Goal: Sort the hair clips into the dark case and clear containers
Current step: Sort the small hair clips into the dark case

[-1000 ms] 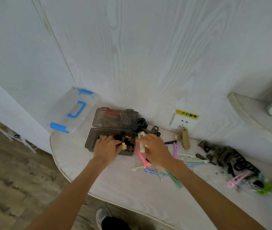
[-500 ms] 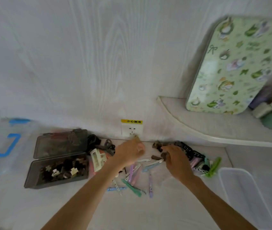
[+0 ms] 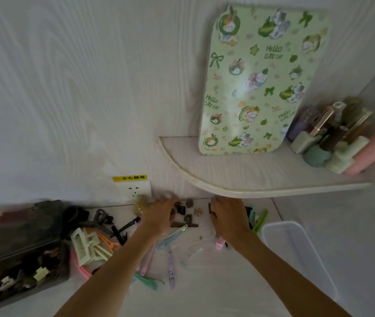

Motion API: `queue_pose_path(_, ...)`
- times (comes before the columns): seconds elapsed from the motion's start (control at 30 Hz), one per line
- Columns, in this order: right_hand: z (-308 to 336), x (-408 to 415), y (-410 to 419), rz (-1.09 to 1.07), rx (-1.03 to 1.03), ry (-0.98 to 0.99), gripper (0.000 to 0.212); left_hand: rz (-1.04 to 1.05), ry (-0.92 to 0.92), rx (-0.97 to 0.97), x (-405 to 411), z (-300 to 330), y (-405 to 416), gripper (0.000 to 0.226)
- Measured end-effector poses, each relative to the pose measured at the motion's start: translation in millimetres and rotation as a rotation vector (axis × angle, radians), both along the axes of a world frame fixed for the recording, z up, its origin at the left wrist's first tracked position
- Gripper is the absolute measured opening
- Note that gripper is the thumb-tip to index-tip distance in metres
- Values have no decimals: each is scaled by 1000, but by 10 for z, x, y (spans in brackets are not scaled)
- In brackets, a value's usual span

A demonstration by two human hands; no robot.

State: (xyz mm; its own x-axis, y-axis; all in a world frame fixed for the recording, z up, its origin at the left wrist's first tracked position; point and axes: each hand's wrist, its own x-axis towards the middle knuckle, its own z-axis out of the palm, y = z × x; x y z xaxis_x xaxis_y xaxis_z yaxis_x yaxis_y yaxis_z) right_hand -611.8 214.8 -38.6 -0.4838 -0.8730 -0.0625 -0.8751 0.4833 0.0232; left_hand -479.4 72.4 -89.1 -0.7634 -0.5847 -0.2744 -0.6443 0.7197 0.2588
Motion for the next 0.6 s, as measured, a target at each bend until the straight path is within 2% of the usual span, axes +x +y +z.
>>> queue_pose_path(0.03, 23, 9, -48, -11, -1, -48, 7, 12, -10, -19, 23, 8, -6, 49)
queue_pose_path(0.13, -113, 43, -196, 46, -10, -250, 26, 5, -44, -51, 97, 5, -41, 32)
queue_pose_path(0.17, -155, 58, -249, 78, 12, -263, 28, 4, -49, -41, 113, -4, -53, 30)
queue_pose_path(0.33, -301, 78, -478, 89, 181, -244, 39, 5, 40, 124, 52, -12, -76, 45)
queue_pose_path(0.4, -358, 81, -535, 85, 176, -226, 36, 14, 71, 204, -6, -18, -56, 51)
queue_pose_path(0.5, -393, 68, -521, 160, 144, -94, 28, 8, 76, 208, -73, -49, -13, 43)
queue_pose_path(0.6, -379, -15, -449, 265, 138, -70, 25, 70, 113, 214, -105, -56, 1, 35)
